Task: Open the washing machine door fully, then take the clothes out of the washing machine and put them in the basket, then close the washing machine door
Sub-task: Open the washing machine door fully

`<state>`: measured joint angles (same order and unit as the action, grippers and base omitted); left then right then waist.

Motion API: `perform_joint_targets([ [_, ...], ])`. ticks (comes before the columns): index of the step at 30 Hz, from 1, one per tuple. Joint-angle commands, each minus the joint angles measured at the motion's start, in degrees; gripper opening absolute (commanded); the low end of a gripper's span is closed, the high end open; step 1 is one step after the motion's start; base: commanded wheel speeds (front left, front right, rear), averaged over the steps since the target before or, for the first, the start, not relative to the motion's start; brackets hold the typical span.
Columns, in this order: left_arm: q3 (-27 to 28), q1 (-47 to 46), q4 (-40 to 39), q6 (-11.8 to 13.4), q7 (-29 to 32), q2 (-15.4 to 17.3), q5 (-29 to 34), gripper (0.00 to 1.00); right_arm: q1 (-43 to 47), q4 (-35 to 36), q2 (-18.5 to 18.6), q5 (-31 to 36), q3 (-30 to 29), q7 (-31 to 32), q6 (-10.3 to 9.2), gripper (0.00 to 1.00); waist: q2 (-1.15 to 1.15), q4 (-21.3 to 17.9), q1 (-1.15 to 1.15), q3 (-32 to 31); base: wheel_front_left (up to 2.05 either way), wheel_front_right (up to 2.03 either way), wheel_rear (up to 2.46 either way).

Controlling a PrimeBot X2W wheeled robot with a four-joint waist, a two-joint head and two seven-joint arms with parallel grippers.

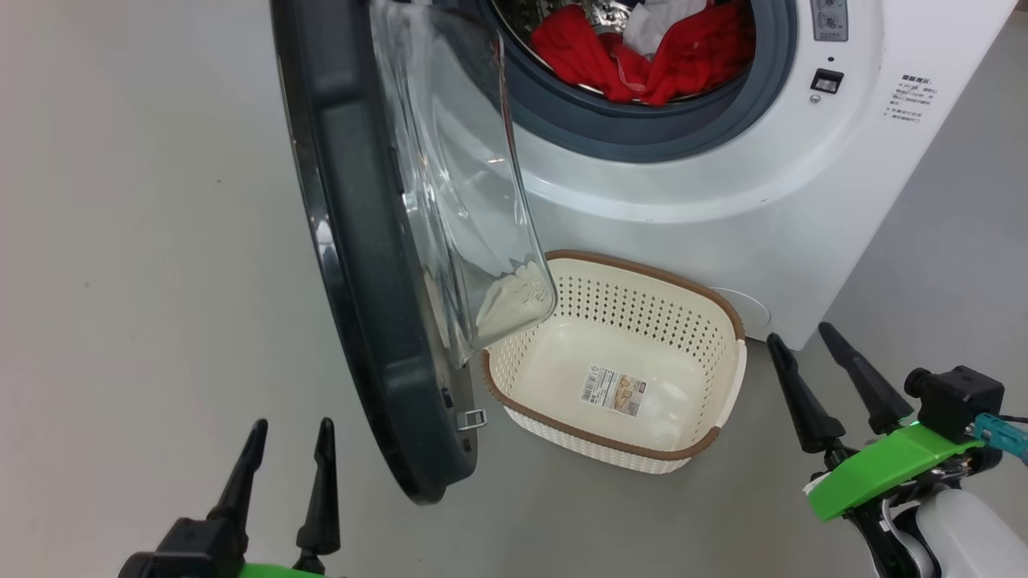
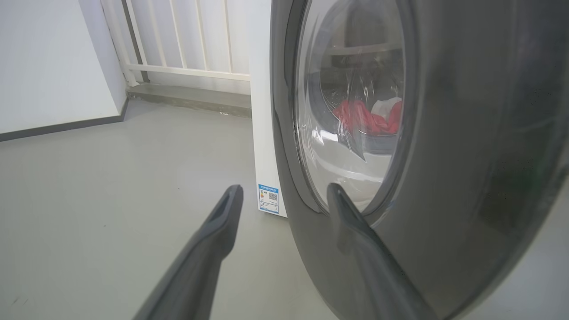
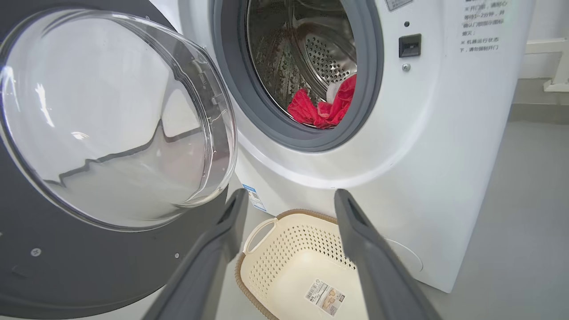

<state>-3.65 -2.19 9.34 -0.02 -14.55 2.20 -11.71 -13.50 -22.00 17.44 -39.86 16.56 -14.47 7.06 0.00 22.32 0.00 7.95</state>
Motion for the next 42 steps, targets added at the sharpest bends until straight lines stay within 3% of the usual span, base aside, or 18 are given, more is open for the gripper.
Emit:
perform_joint_targets([
  [1, 2.2, 0.0, -1.7, -0.1, -0.4, 0.7, 0.3, 1.00, 1.2, 2.6, -0.3, 3.0, -1.0, -0.5, 0.43, 1.00, 0.00, 0.0, 0.00, -0.1, 0.00, 0.00, 0.00],
  [6, 2.0, 0.2, -2.2, 0.0, -0.4, 0.7, 0.4, 1.00, 4.3, 6.7, -3.5, 9.8, -7.0, -0.5, 0.43, 1.00, 0.00, 0.3, 0.00, -0.5, 0.00, 0.00, 0.00],
  [10, 1.9, 0.4, -2.3, 0.0, -0.4, 0.7, 0.5, 1.00, 6.8, 7.3, -4.6, 13.2, -7.4, -0.5, 0.43, 1.00, 0.00, 0.6, 0.00, -0.8, 0.00, 0.00, 0.00],
  [22, 2.1, 0.9, -2.4, -0.1, -0.4, 0.7, 0.6, 1.00, 9.3, 7.2, -7.0, 15.6, -9.4, -0.5, 0.43, 1.00, 0.00, 0.7, 0.00, -1.4, 0.00, 0.00, 0.00],
  [23, 2.2, 0.8, -2.4, 0.0, -0.4, 0.7, 0.6, 0.93, 9.3, 7.3, -7.1, 15.6, -9.4, -0.5, 0.43, 1.00, 0.00, 0.7, 0.00, -1.4, 0.00, 0.00, 0.00],
  [24, 2.3, 0.7, -2.6, 0.0, -0.4, 0.7, 0.1, 0.36, 9.3, 7.3, -7.1, 15.6, -9.5, -0.5, 0.43, 1.00, 0.00, 0.7, 0.00, -1.5, 0.00, 0.00, 0.00],
  [25, 2.5, 0.6, -2.8, 0.1, -0.4, 0.7, -0.3, 0.00, 9.4, 7.4, -7.1, 15.6, -9.6, -0.5, 0.43, 1.00, 0.00, 0.7, 0.00, -1.4, 0.00, 0.00, 0.00],
  [36, 3.9, -1.7, -16.5, 2.5, -0.4, 0.7, 0.1, 0.00, 9.2, 7.6, -7.3, 16.2, -9.8, -0.5, 0.43, 1.00, 0.00, 0.6, 0.00, -1.2, 0.00, 0.00, 0.00],
  [42, -0.7, -2.7, -29.1, 4.5, -0.4, 0.7, 1.5, 0.00, 8.9, 7.8, -7.3, 16.4, -9.8, -0.5, 0.43, 1.00, 0.00, 0.3, 0.00, -0.9, 0.00, 0.00, 0.00],
])
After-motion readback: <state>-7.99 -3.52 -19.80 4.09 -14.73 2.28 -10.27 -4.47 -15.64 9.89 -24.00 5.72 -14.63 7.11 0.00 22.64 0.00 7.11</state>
